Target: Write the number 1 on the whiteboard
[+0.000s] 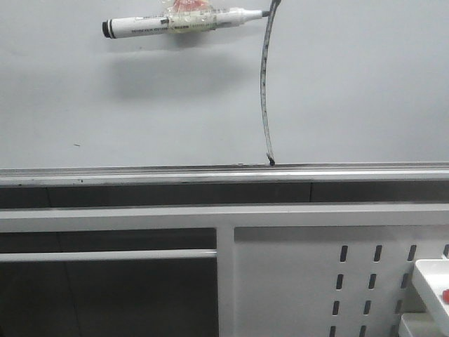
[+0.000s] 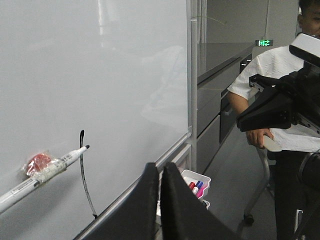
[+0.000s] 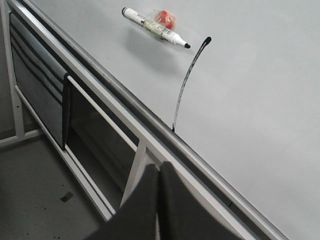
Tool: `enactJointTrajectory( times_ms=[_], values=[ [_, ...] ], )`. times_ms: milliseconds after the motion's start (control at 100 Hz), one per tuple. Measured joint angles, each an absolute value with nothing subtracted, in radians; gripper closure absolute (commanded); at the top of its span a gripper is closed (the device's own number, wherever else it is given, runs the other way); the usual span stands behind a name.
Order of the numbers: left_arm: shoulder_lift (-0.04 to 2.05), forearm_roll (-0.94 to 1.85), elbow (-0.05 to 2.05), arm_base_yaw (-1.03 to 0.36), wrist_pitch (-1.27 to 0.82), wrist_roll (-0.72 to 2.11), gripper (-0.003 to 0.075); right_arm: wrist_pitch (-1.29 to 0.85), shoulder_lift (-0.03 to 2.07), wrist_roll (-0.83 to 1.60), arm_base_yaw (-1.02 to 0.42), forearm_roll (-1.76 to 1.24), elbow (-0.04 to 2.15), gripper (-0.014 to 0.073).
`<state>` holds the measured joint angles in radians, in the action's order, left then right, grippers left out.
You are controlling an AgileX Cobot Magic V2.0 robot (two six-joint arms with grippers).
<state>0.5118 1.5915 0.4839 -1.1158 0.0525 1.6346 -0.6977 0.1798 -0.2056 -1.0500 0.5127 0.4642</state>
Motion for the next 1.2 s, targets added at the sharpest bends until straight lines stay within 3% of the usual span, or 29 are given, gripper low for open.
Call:
enactJointTrajectory(
  times_ms=[140,270,410,620,880,1200],
  values=[
    [0.527,1.472,0.474,-1.108,0.062,1.537,0.074,-0.698,0.18,-0.206,-1.05,0.513,0.464,0.0648],
    [0.533,0.98,0.458,-1.023,0.029,1.028,0.074,-0.697,0.18,-0.206,-1.05,0.513,0.464,0.0648],
    [0.533,0.626,0.416,-0.818,-0.018,0.566,0.074,-0.697,0.18,-0.206,-1.05,0.513,0.464,0.0648],
    [0.457,0.261,0.289,-0.519,-0.064,0.109,0.074,-0.695,0.18,-0.206,-1.05,0.513,0.464,0.0648],
    [0.182,0.154,0.069,-0.31,-0.043,0.0,0.074,-0.695,0.18,-0.206,-1.05,0.513,0.464,0.0648],
    [-0.006,0.152,-0.004,-0.165,-0.093,-0.005,0.074,-0.695,0.18,-0.206,-1.05,0.513,0.464,0.0648]
  ],
)
